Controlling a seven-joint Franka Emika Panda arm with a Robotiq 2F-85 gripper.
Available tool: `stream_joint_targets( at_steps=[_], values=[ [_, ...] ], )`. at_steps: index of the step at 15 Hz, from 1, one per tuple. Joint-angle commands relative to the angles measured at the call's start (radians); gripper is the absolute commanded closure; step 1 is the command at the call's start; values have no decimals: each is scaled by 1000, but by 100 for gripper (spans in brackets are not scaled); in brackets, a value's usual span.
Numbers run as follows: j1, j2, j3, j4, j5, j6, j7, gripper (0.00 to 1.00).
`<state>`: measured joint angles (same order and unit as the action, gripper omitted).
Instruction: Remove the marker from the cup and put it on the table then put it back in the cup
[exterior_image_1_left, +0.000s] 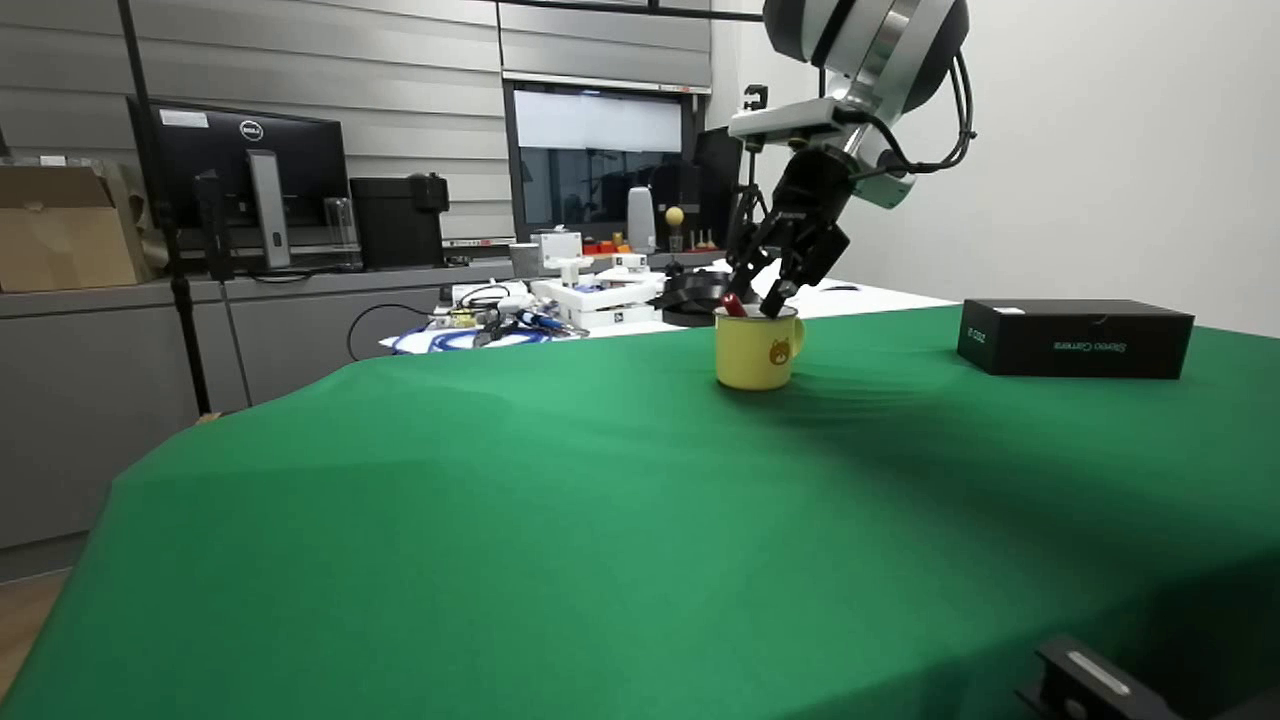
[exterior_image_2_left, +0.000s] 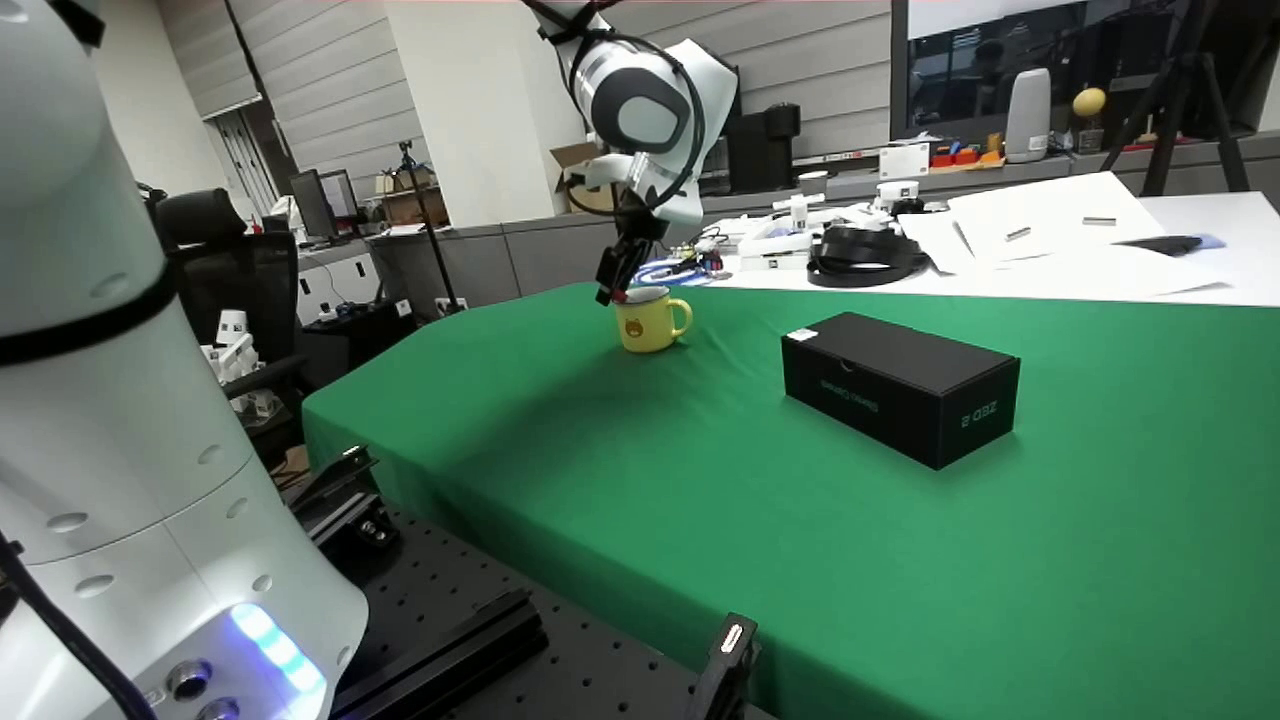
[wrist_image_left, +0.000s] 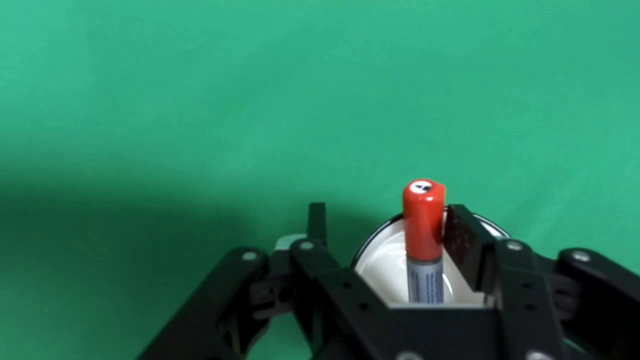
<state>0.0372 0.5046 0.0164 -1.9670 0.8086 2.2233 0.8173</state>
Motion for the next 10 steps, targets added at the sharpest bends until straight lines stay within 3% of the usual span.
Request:
stream_joint_targets(
  at_steps=[1,5,10],
  values=[
    [2,15,1,17,22,-10,1,67],
    [8,12,3,15,22,-5,1,95],
    [24,-6,1,21,17,-12,31,95]
  ],
)
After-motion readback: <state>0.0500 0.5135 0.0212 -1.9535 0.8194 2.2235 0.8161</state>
